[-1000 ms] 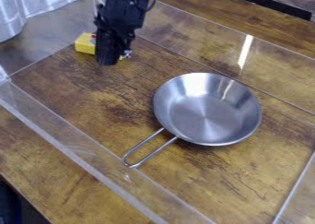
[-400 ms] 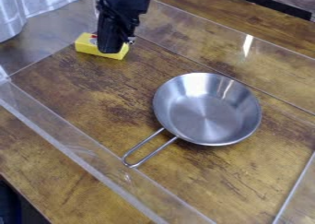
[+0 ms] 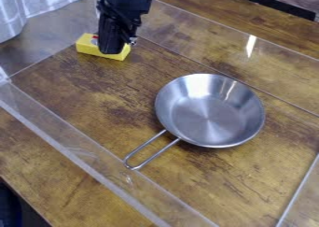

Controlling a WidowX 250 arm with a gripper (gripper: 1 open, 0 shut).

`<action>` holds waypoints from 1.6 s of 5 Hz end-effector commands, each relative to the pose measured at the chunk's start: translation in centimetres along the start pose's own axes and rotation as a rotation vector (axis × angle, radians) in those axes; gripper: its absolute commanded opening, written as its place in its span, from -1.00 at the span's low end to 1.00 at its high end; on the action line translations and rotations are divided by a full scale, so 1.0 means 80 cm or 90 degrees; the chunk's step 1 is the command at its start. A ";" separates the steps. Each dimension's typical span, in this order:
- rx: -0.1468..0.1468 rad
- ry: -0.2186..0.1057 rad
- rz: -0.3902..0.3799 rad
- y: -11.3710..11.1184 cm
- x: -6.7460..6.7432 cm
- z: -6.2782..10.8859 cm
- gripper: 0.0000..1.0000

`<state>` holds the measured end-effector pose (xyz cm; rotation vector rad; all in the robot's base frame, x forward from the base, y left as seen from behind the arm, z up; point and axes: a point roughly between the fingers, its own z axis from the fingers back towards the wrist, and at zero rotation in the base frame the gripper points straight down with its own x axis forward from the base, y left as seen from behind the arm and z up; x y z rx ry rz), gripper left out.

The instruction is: Put the yellow object in the silver pan

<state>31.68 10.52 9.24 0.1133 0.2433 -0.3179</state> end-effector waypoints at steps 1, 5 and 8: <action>0.033 -0.052 0.001 -0.004 -0.004 0.039 -1.00; 0.032 -0.056 -0.009 0.014 0.002 0.021 1.00; 0.025 -0.061 -0.004 0.054 0.011 -0.003 1.00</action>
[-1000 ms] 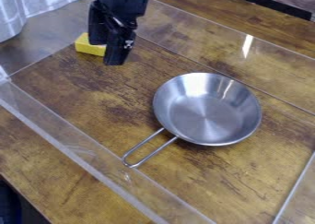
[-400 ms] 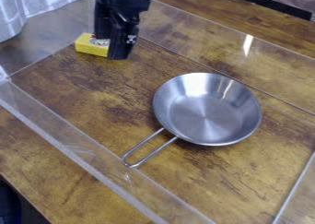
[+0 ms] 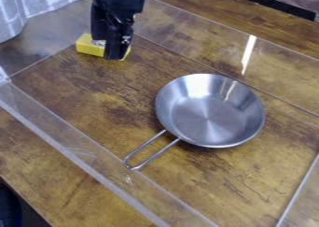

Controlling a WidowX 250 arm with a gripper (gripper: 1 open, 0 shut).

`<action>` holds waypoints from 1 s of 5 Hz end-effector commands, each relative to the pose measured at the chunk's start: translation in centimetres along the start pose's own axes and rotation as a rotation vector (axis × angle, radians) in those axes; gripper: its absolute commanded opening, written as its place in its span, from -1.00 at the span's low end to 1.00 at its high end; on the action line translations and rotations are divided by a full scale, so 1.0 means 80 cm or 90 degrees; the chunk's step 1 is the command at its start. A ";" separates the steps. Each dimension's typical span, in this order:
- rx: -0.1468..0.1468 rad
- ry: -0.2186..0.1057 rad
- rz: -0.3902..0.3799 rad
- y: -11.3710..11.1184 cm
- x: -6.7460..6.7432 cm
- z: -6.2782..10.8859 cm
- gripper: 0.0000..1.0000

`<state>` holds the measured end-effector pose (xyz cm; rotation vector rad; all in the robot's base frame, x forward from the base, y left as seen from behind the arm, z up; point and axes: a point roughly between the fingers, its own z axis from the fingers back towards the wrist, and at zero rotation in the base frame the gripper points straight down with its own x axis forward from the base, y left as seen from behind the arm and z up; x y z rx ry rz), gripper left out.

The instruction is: Put the yellow object in the silver pan

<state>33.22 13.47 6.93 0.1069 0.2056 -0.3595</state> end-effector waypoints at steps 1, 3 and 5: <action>0.022 -0.036 0.019 0.027 0.000 0.017 1.00; 0.015 -0.041 0.013 0.049 0.008 -0.002 1.00; 0.007 -0.045 0.007 0.059 0.016 -0.019 1.00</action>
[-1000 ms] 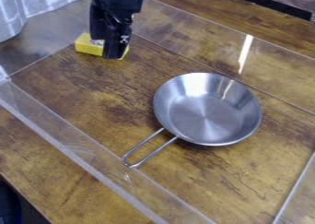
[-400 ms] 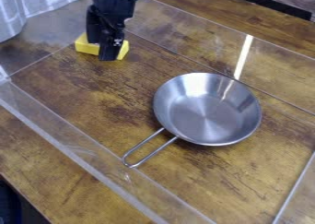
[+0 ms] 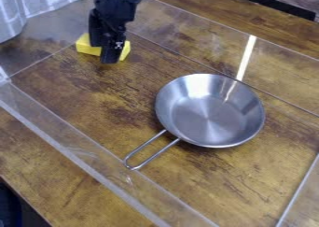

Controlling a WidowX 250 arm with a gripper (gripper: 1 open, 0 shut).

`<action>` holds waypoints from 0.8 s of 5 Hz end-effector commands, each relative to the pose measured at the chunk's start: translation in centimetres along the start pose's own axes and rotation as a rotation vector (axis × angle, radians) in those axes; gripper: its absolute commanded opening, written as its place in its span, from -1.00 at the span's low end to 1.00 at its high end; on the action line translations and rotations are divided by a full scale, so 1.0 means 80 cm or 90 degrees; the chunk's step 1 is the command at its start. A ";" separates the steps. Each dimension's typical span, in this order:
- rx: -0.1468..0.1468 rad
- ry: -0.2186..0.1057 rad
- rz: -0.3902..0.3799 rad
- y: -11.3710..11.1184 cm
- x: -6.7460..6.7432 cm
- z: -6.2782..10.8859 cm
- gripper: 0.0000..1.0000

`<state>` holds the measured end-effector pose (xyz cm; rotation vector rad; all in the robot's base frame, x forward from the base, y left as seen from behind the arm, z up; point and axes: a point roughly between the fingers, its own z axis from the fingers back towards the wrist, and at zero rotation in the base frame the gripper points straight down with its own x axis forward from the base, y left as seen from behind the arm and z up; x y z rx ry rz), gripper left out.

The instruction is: Put the yellow object in the silver pan

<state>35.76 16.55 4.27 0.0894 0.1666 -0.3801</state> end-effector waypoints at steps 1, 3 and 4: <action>0.008 -0.019 0.017 0.017 -0.004 0.004 1.00; -0.003 -0.021 0.014 0.024 0.002 -0.014 1.00; -0.009 -0.021 0.014 0.027 0.004 -0.024 1.00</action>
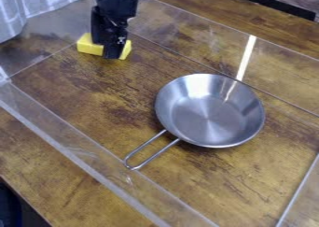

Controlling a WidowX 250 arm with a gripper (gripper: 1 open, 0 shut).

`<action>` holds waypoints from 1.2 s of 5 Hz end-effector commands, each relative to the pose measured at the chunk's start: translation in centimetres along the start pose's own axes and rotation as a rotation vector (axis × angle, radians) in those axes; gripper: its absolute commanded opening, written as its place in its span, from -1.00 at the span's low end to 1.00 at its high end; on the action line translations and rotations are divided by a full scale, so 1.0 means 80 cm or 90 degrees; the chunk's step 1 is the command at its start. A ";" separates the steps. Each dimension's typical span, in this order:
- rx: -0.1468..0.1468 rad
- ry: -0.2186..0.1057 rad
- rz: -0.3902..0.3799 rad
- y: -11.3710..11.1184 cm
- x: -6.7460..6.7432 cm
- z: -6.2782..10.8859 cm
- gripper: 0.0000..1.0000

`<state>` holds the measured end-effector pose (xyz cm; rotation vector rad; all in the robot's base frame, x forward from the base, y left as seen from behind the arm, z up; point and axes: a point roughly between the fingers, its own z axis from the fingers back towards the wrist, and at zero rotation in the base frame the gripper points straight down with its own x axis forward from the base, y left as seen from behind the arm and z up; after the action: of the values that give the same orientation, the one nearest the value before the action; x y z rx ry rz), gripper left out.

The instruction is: Put the yellow object in the silver pan

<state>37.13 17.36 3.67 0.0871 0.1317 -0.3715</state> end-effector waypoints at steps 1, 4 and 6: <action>-0.017 0.002 0.007 0.015 -0.007 -0.028 1.00; -0.035 0.011 0.009 0.029 -0.001 -0.060 1.00; -0.050 0.016 0.008 0.021 0.007 -0.081 1.00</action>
<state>39.44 19.54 1.00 0.0733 0.0813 -0.3566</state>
